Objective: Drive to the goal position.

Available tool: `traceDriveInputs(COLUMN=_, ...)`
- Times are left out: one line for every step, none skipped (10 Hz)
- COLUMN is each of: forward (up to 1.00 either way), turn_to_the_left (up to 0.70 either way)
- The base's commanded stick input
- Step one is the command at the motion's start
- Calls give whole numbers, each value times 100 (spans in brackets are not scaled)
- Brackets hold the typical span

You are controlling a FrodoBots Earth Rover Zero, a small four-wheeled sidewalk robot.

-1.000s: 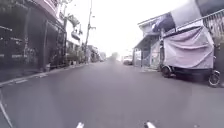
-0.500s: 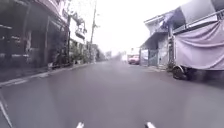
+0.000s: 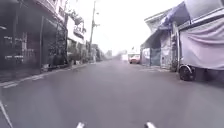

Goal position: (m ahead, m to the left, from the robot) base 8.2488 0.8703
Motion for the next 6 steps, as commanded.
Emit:
traceDriveInputs(forward=85, turn_to_the_left=0)
traceDriveInputs(forward=85, turn_to_the_left=0)
traceDriveInputs(forward=85, turn_to_the_left=0)
traceDriveInputs(forward=85, turn_to_the_left=0)
traceDriveInputs(forward=85, turn_to_the_left=0)
traceDriveInputs(forward=85, turn_to_the_left=0)
